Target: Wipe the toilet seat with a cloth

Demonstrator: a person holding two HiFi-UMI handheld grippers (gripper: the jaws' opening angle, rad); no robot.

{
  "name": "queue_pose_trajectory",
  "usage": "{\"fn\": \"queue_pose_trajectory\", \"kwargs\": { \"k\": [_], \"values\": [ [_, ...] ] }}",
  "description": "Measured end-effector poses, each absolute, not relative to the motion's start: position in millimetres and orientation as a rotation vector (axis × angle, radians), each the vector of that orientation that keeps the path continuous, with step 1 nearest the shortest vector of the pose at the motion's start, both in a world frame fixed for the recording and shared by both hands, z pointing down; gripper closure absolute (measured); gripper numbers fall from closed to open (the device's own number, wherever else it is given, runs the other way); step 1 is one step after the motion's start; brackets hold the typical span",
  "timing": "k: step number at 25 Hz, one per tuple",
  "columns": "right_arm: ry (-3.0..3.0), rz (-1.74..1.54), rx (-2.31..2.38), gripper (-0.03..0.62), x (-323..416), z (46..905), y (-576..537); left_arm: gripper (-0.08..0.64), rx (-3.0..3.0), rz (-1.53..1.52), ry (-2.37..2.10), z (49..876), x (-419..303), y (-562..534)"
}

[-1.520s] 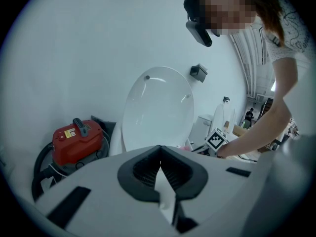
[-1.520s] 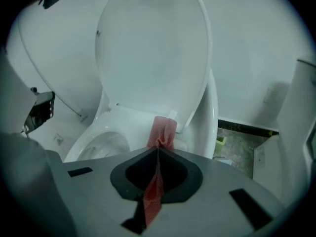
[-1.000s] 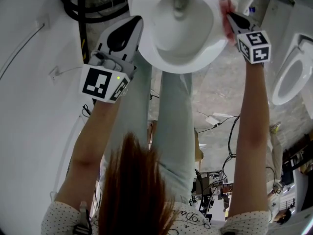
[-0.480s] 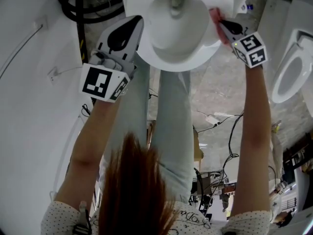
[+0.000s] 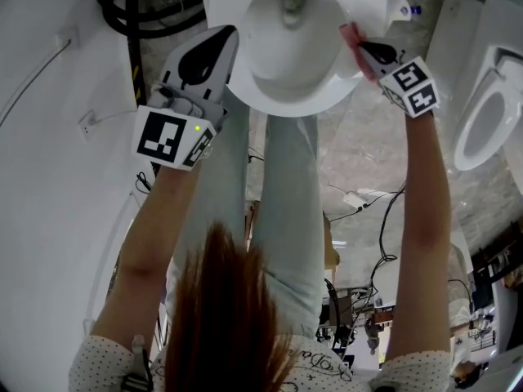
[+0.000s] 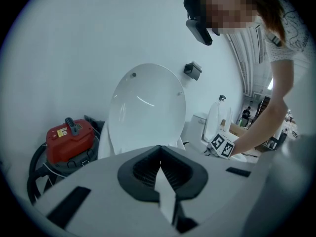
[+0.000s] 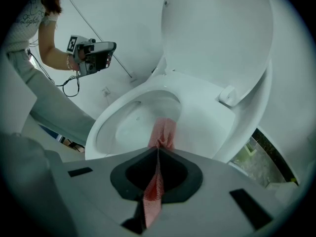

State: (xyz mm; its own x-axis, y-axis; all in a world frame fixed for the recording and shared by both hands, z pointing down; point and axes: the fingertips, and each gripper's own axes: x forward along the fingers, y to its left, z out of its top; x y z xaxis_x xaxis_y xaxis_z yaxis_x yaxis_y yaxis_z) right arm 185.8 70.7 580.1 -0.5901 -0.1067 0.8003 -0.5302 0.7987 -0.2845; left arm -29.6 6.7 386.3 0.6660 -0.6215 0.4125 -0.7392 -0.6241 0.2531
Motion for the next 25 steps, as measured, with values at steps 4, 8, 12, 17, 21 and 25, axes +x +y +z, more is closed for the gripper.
{"fn": "queue_pose_trajectory", "kwargs": {
  "k": [4, 8, 12, 17, 21, 25],
  "values": [
    [-2.156, 0.668, 0.418, 0.571, 181, 580, 86, 0.557, 2.478, 0.404, -1.073, 385, -27, 8],
    [-2.156, 0.689, 0.385, 0.571, 177, 580, 102, 0.557, 2.473, 0.397, -1.082, 385, -25, 9],
    [-2.178, 0.711, 0.362, 0.571, 170, 580, 119, 0.557, 2.47, 0.397, -1.082, 386, -23, 13],
    [-2.202, 0.724, 0.347, 0.571, 162, 581, 135, 0.557, 2.468, 0.399, -1.083, 387, -20, 18],
    [-2.207, 0.736, 0.333, 0.572, 158, 580, 144, 0.555, 2.471, 0.394, -1.086, 386, -17, 20],
    [-2.205, 0.81, 0.312, 0.572, 154, 581, 151, 0.557, 2.471, 0.397, -1.088, 386, -15, 23]
  ]
}}
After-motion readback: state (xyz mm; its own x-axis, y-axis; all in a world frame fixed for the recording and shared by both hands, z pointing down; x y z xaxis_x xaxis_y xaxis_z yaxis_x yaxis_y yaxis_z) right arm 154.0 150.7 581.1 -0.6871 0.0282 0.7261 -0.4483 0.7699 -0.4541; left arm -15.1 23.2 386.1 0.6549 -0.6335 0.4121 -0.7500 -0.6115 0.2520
